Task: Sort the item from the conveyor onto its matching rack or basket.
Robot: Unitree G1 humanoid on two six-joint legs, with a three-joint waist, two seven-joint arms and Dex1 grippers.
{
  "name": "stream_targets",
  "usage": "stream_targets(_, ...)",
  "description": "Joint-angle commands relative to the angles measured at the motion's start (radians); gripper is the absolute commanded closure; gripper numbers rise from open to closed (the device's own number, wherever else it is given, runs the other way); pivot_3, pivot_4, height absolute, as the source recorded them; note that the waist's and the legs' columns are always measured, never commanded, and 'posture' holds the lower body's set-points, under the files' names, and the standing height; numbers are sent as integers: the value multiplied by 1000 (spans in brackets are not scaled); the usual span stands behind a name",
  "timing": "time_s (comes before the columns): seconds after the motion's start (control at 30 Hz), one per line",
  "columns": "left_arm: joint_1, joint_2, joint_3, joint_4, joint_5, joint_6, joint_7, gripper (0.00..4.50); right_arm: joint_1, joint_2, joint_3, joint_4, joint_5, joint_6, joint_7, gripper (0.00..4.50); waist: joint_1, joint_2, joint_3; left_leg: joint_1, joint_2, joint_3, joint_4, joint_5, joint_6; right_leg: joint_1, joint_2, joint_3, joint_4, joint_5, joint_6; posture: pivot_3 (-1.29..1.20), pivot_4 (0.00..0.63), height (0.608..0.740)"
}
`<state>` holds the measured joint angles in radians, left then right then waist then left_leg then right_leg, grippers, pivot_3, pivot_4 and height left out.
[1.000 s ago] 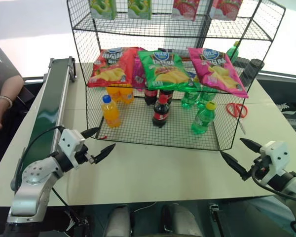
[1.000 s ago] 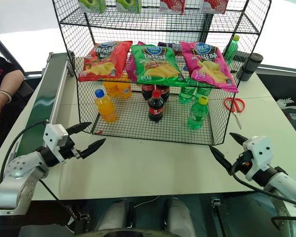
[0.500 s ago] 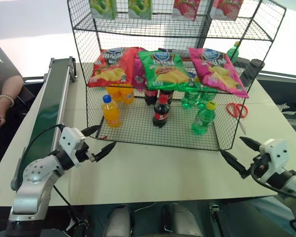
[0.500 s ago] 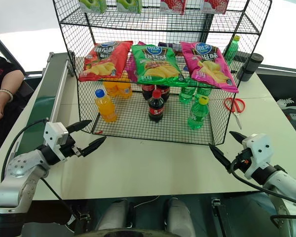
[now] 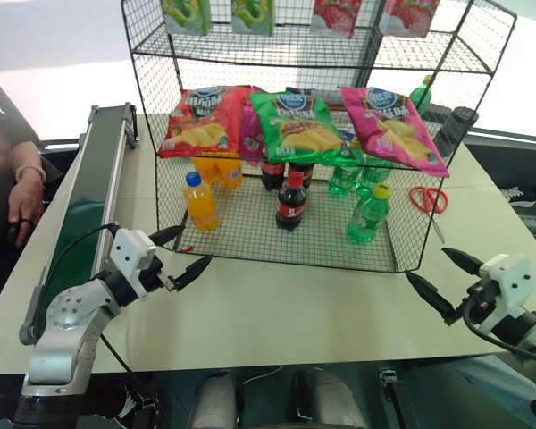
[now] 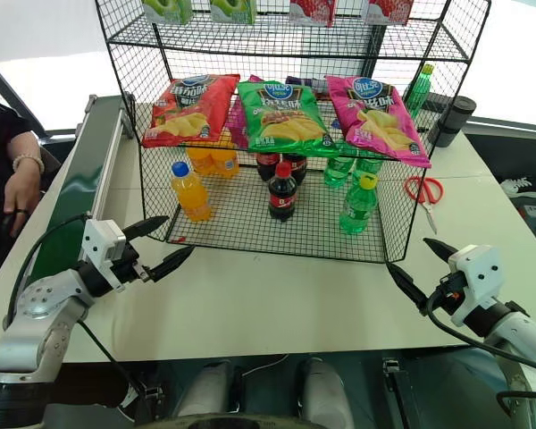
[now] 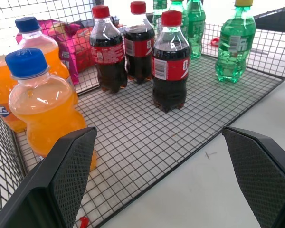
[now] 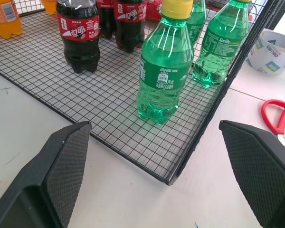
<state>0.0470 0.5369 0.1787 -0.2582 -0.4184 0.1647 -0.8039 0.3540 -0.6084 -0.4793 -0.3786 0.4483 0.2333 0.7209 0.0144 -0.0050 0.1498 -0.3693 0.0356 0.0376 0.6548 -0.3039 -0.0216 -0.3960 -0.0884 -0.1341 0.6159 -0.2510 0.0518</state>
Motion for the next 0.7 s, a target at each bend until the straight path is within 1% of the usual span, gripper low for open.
stream_targets(0.03, 4, 0, 2, -43, -15, -7, 2, 0, -3, -2, -15, -35, 4, -2, -14, 10, 0, 0, 0, 0, 0, 0, 0, 0, 0, 0, 0, 0, 0, 0, 0, 0, 150, 735)
stream_targets(0.4, 14, 4, -3, -57, -18, 20, 13, 0, -10, -2, -6, -123, 16, 70, -62, 10, 0, 0, 0, 0, 0, 0, 0, 0, 0, 0, 0, 0, 0, 0, 0, 0, 150, 735)
stream_targets(0.7, 21, -1, -5, -61, -16, 20, 18, 0, -28, 0, -1, -79, 6, 49, -45, 10, 0, 0, 0, 0, 0, 0, 1, 0, 0, 0, 0, 0, 0, 0, 0, 0, 150, 735)
